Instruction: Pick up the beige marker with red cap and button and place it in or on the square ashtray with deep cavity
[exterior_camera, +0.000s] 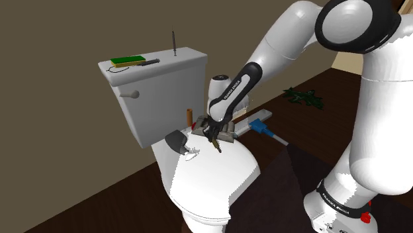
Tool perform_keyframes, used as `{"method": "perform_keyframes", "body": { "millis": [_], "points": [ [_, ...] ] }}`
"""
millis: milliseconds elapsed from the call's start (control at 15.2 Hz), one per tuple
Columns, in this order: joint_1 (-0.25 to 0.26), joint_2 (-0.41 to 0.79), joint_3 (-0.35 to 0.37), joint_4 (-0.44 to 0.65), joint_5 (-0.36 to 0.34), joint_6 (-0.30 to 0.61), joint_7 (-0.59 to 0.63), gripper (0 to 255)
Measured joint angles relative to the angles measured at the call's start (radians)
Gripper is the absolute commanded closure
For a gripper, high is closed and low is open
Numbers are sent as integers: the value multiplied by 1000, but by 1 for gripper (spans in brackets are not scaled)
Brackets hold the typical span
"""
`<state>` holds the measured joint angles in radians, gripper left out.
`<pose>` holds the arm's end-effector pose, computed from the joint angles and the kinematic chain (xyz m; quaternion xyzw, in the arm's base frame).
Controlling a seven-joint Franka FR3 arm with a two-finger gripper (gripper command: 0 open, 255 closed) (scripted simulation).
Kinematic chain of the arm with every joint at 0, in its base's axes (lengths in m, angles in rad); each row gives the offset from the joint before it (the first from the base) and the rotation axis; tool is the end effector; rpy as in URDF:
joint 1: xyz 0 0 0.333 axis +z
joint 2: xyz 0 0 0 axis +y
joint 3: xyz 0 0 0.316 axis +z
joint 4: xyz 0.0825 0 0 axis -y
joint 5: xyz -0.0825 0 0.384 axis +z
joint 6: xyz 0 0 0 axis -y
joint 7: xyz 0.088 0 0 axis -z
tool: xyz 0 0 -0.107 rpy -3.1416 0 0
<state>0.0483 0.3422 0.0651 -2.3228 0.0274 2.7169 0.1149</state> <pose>0.5234 0.0596 0.1977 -0.9994 0.0152 -0.0241 0.0197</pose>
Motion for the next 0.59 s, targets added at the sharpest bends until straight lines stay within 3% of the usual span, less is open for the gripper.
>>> {"method": "perform_keyframes", "body": {
  "millis": [594],
  "points": [
    [-4,-117,4,-9,7,-108,-1,255]
  ]
}}
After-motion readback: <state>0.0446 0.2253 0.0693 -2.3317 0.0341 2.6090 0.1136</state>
